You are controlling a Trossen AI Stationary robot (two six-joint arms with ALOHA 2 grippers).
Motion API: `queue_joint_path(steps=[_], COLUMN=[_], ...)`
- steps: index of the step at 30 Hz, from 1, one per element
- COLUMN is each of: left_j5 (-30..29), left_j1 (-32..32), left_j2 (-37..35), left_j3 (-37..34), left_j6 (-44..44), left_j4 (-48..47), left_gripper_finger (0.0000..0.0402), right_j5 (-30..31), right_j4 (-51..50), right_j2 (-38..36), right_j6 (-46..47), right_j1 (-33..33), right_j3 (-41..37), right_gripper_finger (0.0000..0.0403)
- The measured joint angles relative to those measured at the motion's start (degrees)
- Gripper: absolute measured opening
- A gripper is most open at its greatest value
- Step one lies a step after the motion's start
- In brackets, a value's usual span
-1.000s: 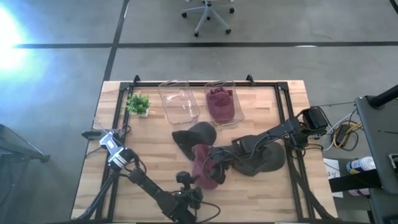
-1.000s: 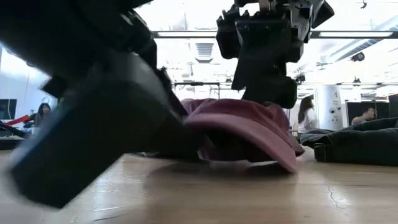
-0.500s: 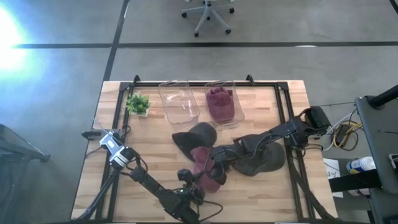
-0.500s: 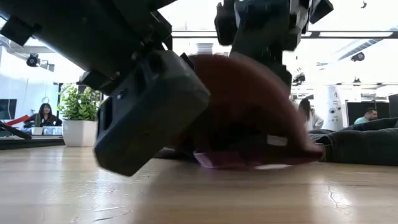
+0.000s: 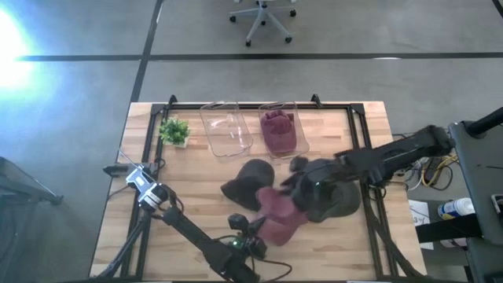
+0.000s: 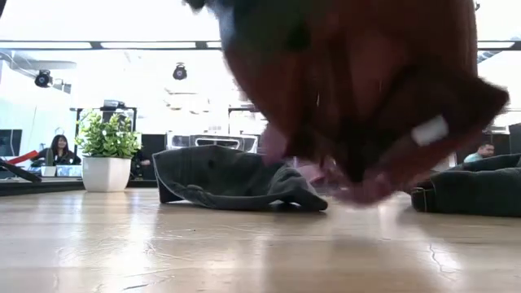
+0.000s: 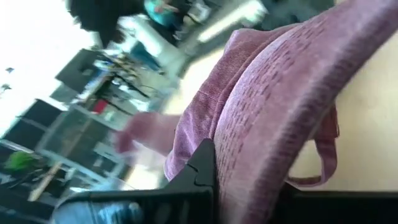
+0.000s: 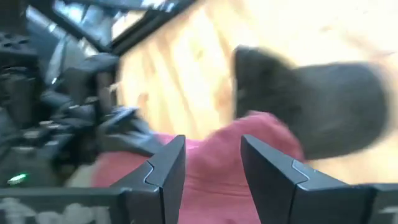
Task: Pick & Place hat
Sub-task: Put the red cap into the right transparent bin
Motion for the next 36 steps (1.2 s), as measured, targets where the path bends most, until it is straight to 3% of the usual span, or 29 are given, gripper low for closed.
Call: queue_joint_path(steps=[7,15,22,29,31,36], left_j5=[-7.91,-13.72,-7.80,-1.10,-0.34,-0.52], left_j1=[4.67,17.20,28.93,33.82,33.71,33.40], left_j2=[-5.15,-10.88,-10.64,-10.49,-10.49,-10.49], left_j3=[6.73,6.51,5.30,-0.77,-2.61,-6.90], left_j6=[-0.34,-3.42,-13.35,-20.77,-20.38,-9.93], left_j4=[-7.26,-4.85,-3.13,1.97,5.44,15.43], left_gripper_finger=[0.0006,0.0007,0.0007,0.0007,0.0007,0.0007], right_j5=[12.92,17.53,20.54,21.12,21.22,22.51], right_j4=[-9.58,-13.25,-15.19,-22.38,-24.46,-26.52], right_j2=[-14.21,-19.62,-18.78,-20.45,-21.75,-24.84], right_j6=[-0.43,-2.16,-2.91,1.92,3.18,4.11], right_j1=[0.93,1.01,0.98,0.96,0.96,0.96], right_j3=[-0.02,-0.32,-0.48,-0.50,-0.50,-0.50], right_gripper_finger=[0.0150,0.0150,0.0150,0.0150,0.0150,0.0150])
